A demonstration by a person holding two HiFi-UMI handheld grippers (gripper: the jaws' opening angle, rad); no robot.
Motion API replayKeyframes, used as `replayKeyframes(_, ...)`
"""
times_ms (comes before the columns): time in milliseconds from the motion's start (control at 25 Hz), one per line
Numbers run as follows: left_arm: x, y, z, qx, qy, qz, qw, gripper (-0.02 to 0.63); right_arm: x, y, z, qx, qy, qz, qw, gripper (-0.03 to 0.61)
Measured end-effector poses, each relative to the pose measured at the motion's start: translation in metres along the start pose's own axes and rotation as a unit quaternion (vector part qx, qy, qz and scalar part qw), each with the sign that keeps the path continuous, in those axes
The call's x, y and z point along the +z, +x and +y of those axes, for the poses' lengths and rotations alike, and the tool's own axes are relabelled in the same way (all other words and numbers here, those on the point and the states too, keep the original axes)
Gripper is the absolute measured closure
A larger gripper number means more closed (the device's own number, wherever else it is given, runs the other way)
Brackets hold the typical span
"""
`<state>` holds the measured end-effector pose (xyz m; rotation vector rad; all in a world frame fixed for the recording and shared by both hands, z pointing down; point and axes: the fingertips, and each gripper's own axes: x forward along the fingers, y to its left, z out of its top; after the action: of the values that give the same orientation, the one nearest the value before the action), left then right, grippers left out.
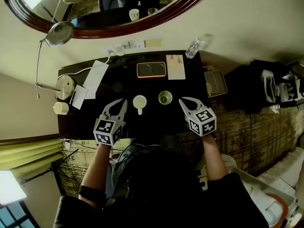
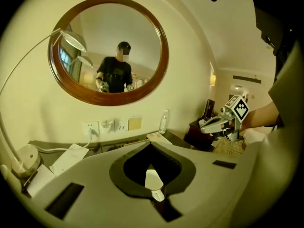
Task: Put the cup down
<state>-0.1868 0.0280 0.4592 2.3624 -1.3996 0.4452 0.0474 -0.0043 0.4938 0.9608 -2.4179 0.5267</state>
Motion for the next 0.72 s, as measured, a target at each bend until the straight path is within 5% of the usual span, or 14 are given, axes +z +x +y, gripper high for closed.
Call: replayKeyframes(720,0.025,-0.004,-0.014,-0.007,0.022,-0.028,0.9993,0.629,-0.020,-0.009,0.001,0.009,0.004,0.000,1.000,0.569)
